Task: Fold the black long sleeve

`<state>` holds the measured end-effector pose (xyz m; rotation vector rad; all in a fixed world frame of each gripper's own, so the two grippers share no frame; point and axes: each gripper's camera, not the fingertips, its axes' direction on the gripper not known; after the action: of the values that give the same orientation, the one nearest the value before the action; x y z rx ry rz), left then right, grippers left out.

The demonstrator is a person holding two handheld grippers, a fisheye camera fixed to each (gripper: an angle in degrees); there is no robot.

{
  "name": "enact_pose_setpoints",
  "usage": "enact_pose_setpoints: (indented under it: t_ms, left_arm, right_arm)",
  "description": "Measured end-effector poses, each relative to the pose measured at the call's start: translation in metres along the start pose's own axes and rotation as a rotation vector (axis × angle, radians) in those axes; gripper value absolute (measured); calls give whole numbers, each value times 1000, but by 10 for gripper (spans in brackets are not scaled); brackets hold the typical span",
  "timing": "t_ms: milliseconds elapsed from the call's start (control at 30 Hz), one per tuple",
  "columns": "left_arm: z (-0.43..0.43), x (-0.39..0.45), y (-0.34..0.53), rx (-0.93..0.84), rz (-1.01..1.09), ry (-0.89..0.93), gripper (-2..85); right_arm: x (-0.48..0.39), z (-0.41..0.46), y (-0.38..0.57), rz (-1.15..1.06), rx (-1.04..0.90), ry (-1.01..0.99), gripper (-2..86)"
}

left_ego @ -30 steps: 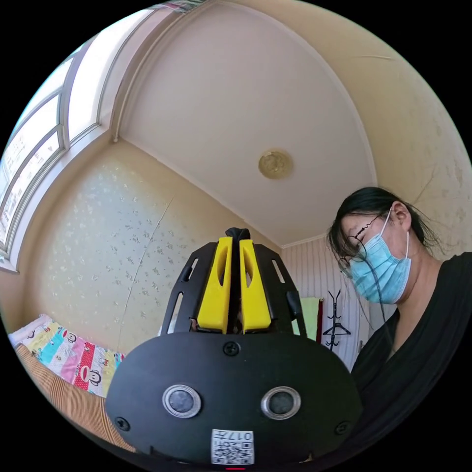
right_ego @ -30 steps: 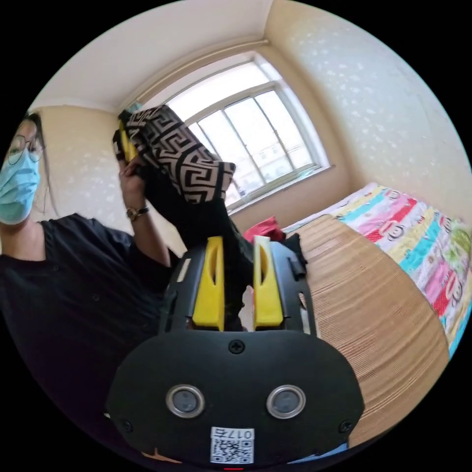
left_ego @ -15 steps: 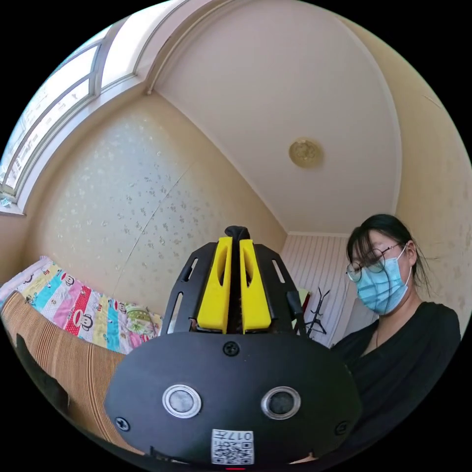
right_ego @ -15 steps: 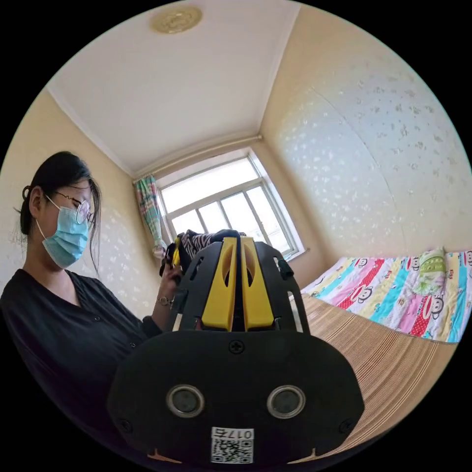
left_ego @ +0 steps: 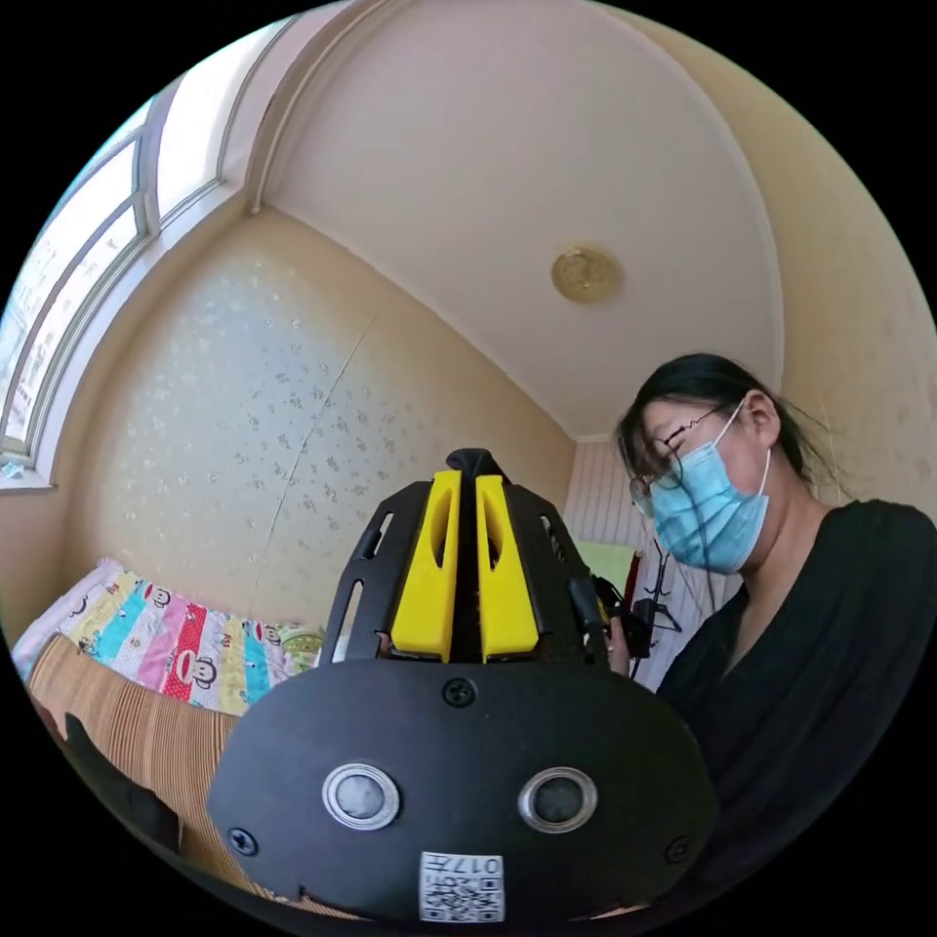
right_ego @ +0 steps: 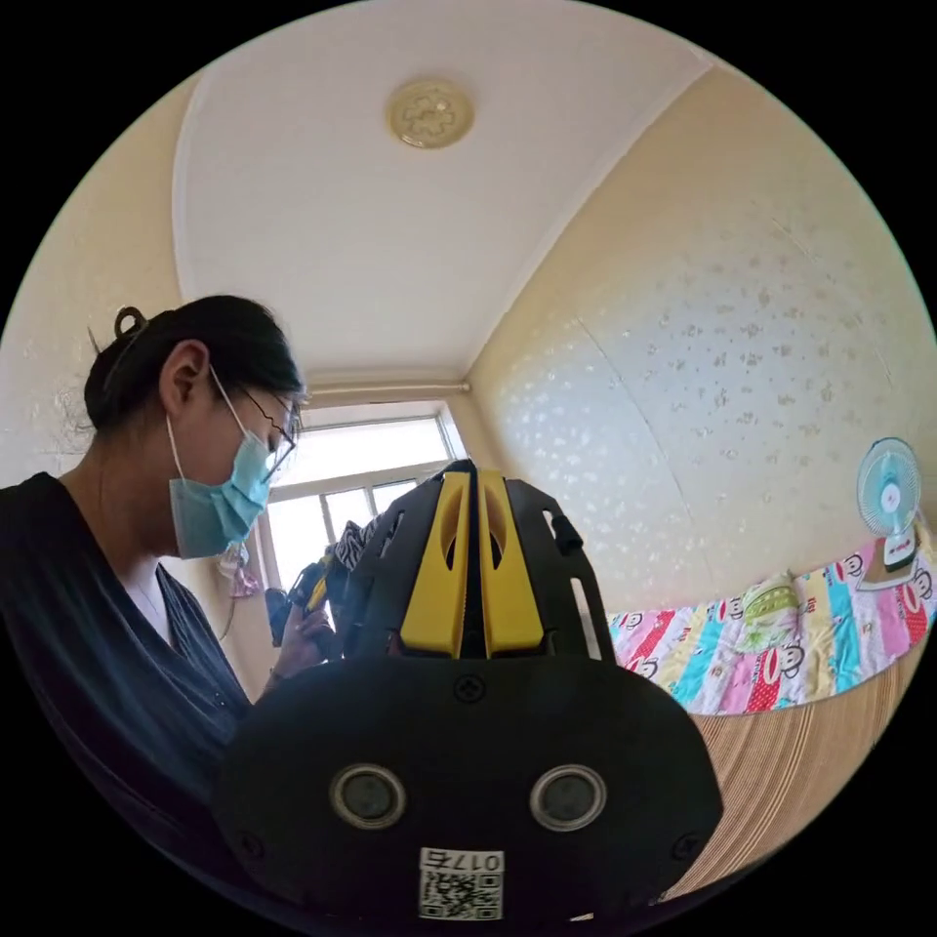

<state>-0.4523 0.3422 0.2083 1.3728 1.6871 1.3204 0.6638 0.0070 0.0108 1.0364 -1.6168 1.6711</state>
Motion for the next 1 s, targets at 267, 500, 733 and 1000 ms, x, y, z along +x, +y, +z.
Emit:
enact_pose_setpoints:
  t_ms: [267, 500, 733, 1000]
  left_arm:
    - [174, -220, 34, -394, -176, -83, 20]
    - [324, -503, 273, -753, -400, -185, 39]
    - [286, -606, 433, -831, -539, -312, 68]
    - [159, -541, 458, -973, -460, -338, 83]
  right_arm:
    - [135, 88, 20, -49, -222, 542, 10]
    - [434, 195, 237, 44, -797, 929, 12]
    - [575, 132, 414, 443, -1023, 866, 15]
    - [419, 30, 468, 411, -1117, 841, 71]
